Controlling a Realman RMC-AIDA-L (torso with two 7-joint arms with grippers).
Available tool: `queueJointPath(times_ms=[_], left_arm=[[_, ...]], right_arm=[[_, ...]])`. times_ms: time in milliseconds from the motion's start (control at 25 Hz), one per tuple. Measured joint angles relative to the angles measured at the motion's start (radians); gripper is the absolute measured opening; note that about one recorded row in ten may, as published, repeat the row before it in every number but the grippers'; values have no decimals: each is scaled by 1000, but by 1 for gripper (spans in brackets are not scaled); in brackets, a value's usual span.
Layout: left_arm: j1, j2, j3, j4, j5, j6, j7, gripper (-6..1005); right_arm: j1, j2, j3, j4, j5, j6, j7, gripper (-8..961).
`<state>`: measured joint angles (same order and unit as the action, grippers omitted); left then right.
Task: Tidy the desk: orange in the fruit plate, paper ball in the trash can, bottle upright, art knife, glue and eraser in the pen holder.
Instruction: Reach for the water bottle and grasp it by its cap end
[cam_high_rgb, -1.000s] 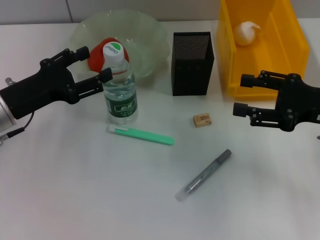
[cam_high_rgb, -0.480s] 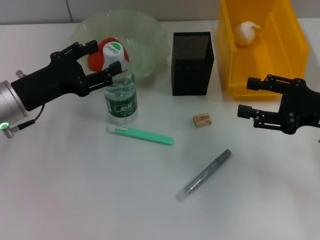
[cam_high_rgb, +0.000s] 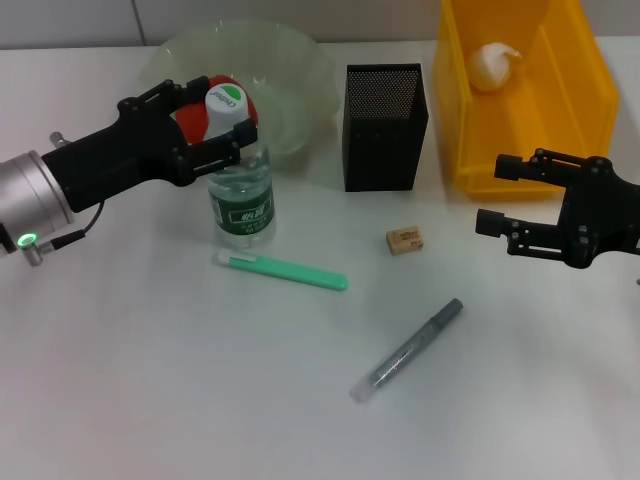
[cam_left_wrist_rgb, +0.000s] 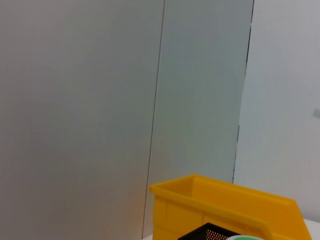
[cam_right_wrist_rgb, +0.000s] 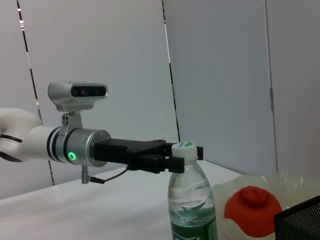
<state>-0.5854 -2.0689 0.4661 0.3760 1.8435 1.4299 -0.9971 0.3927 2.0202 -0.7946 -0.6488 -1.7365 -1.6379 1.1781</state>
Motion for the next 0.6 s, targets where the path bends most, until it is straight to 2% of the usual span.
queueJointPath(times_ms=[600], left_arm=[[-5, -2, 14, -15, -7, -16, 46, 860]], right_arm=[[6, 1, 0, 0, 0, 14, 0, 752]])
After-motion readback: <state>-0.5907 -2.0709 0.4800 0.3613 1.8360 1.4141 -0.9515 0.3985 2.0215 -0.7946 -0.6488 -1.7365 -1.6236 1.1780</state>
